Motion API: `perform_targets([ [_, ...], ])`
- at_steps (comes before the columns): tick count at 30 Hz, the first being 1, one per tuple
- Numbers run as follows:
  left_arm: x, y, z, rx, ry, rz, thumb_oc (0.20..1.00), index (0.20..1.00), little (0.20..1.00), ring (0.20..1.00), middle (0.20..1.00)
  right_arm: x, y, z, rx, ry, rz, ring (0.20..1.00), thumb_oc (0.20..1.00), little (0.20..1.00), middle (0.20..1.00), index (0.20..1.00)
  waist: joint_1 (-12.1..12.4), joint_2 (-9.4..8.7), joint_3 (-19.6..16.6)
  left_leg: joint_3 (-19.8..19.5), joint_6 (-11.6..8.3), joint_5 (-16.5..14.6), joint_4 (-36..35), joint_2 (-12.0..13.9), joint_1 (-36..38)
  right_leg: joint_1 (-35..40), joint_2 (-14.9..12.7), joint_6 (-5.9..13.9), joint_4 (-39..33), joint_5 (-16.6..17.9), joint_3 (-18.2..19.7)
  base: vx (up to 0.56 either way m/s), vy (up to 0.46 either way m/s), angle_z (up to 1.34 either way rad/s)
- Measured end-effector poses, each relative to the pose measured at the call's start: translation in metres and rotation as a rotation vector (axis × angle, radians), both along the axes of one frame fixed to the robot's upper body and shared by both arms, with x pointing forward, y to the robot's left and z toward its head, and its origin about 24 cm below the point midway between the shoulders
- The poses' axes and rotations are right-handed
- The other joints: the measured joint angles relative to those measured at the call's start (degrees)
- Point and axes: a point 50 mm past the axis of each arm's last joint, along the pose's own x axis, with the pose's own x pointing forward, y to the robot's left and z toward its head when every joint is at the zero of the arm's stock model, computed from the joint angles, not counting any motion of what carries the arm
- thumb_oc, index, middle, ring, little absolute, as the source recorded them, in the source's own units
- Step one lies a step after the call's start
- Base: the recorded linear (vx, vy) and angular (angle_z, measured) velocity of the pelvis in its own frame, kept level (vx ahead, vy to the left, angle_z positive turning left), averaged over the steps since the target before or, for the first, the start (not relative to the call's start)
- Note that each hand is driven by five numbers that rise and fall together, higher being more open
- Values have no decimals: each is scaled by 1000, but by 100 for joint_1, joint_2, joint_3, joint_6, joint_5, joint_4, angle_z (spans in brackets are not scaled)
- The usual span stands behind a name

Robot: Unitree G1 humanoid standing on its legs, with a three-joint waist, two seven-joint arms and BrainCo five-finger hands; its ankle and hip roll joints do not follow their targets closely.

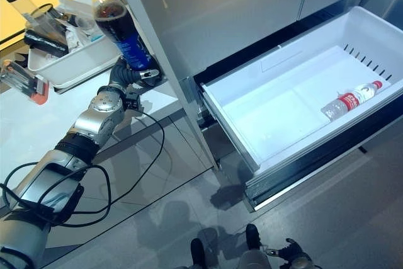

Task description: Take the drinks into the refrigerator

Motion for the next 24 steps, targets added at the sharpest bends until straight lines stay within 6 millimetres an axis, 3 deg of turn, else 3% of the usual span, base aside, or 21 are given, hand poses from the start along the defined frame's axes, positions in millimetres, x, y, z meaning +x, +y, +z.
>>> perform_targets([
  [14, 0, 4, 12, -36, -35, -26, 1000, 1000, 1000, 1000, 1000, -5, 0, -2, 4, 13, -7, 1000, 1000, 1000, 1000, 1000, -3, 34, 113, 19, 3, 1, 0, -15, -94, -123, -6, 8, 0, 40, 51, 2, -1, -1],
  [15, 0, 4, 12, -37, -37, -25, 677, 677, 677, 677, 677, -5, 0, -2, 5, 10, -6, 1000, 1000, 1000, 1000, 1000, -3, 33, 116, 22, 4, 1, 0, -16, -98, -133, -8, 9, -2, 40, 56, 0, 0, 0],
  [16, 0, 5, 13, -39, -41, -24, 200, 200, 200, 200, 200, -4, 1, -1, 6, 4, -4, 1000, 1000, 1000, 1000, 1000, 0, 32, 118, 24, 4, 0, -1, -16, -119, -163, -7, 33, -4, 25, 62, 0, 0, 0],
  [24, -1, 6, 19, -92, -95, 25, 200, 200, 200, 200, 200, -1, 2, -1, 12, -12, -6, 1000, 1000, 1000, 1000, 1000, 12, 11, 169, 27, 31, 21, 1, -27, -210, -245, -12, 10, 3, 95, 75, -6, -4, 0],
])
